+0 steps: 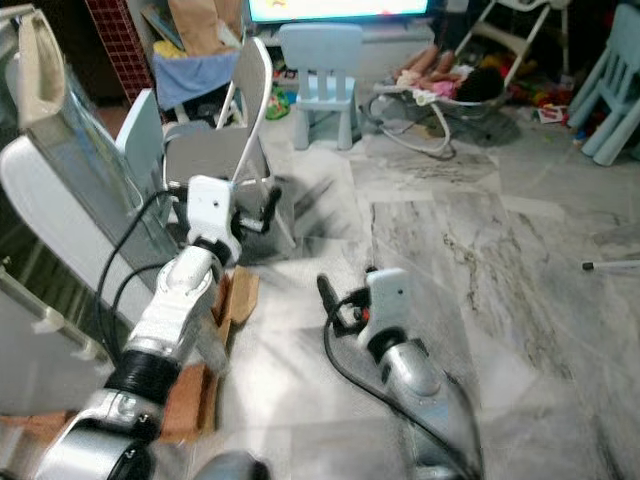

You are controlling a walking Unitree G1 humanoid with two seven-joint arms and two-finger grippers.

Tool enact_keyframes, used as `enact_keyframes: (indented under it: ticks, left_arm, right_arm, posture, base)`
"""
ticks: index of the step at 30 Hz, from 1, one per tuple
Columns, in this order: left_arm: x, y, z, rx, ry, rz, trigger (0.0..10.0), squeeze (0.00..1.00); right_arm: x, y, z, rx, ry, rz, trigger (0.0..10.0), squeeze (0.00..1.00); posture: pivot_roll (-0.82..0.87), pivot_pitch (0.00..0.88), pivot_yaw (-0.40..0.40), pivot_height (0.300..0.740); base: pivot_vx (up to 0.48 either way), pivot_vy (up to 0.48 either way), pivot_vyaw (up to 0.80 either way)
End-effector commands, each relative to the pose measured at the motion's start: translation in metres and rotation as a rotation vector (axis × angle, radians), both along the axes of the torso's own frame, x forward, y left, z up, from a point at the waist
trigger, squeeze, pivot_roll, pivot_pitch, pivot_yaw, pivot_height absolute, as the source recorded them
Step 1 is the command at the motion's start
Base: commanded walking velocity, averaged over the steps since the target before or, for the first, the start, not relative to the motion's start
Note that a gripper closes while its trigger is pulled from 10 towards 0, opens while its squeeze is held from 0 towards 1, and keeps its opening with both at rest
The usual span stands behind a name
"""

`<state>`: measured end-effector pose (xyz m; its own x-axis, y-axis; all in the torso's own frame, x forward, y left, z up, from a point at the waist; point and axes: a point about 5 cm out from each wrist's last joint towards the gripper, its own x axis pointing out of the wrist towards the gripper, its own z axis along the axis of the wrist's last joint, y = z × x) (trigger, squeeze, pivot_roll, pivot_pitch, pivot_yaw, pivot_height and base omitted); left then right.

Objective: Restocking fridge

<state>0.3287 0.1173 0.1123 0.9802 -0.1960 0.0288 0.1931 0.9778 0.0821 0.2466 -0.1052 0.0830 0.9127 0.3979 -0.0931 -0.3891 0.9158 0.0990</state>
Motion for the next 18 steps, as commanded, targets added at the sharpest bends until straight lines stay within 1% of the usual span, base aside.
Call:
enact_keyframes:
  ticks: [1,2,4,6,7,10,11,12,15,16,18]
  left_arm:
    - [-0.005,0.002,0.001,-0.004,-0.02,0.025,10.0,0.0]
    - [-0.005,0.002,0.001,-0.004,-0.02,0.025,10.0,0.0]
    - [-0.011,0.02,-0.003,0.0,-0.02,0.098,10.0,0.0]
    - [-0.015,0.034,-0.005,0.007,-0.018,0.152,10.0,0.0]
    - [-0.02,0.048,-0.008,0.016,-0.011,0.197,10.0,0.0]
    - [-0.028,0.062,-0.012,0.029,0.005,0.236,10.0,0.0]
    - [-0.034,0.068,-0.017,0.043,0.017,0.24,10.0,0.0]
    - [-0.034,0.068,-0.017,0.043,0.017,0.24,10.0,0.0]
    - [-0.045,0.074,-0.025,0.083,0.039,0.244,10.0,0.0]
    - [-0.051,0.077,-0.029,0.095,0.052,0.25,10.0,0.0]
    - [-0.057,0.08,-0.032,0.102,0.063,0.259,10.0,0.0]
  right_arm:
    - [0.001,-0.006,0.002,-0.014,-0.024,-0.018,10.0,0.0]
    - [0.001,-0.006,0.002,-0.014,-0.024,-0.018,10.0,0.0]
    - [0.001,-0.007,0.002,-0.009,-0.022,-0.024,10.0,0.0]
    - [0.002,-0.008,0.003,-0.007,-0.023,-0.029,10.0,0.0]
    - [0.002,-0.01,0.003,-0.007,-0.025,-0.037,10.0,0.0]
    - [0.002,-0.012,0.002,-0.011,-0.025,-0.044,10.0,0.0]
    - [0.002,-0.013,0.002,-0.015,-0.026,-0.046,10.0,0.0]
    - [0.002,-0.013,0.002,-0.015,-0.026,-0.046,10.0,0.0]
    - [0.002,-0.014,0.002,-0.018,-0.029,-0.051,10.0,0.0]
    - [0.002,-0.015,0.002,-0.019,-0.03,-0.057,10.0,0.0]
    - [0.003,-0.018,0.002,-0.017,-0.032,-0.077,10.0,0.0]
  posture:
    - [0.07,0.0,0.036,0.74]
    - [0.07,0.0,0.036,0.74]
    - [0.06,0.0,0.041,0.74]
    - [0.06,0.0,0.042,0.74]
    - [0.05,0.0,0.043,0.74]
    - [0.06,0.0,0.042,0.74]
    - [0.06,0.0,0.041,0.74]
    - [0.06,0.0,0.041,0.74]
    - [0.06,0.0,0.039,0.74]
    - [0.06,0.0,0.036,0.74]
    - [0.07,0.0,0.033,0.74]
  base:
    - [0.0,0.0,0.8]
    - [0.0,0.0,0.8]
    - [0.0,0.0,0.79]
    - [0.0,0.0,0.79]
    - [0.0,0.0,0.78]
    - [0.0,0.0,0.78]
    - [0.0,0.0,0.77]
    - [0.0,0.0,0.77]
    - [0.0,0.0,0.59]
    - [0.0,0.0,0.0]
    - [0.0,0.0,0.0]
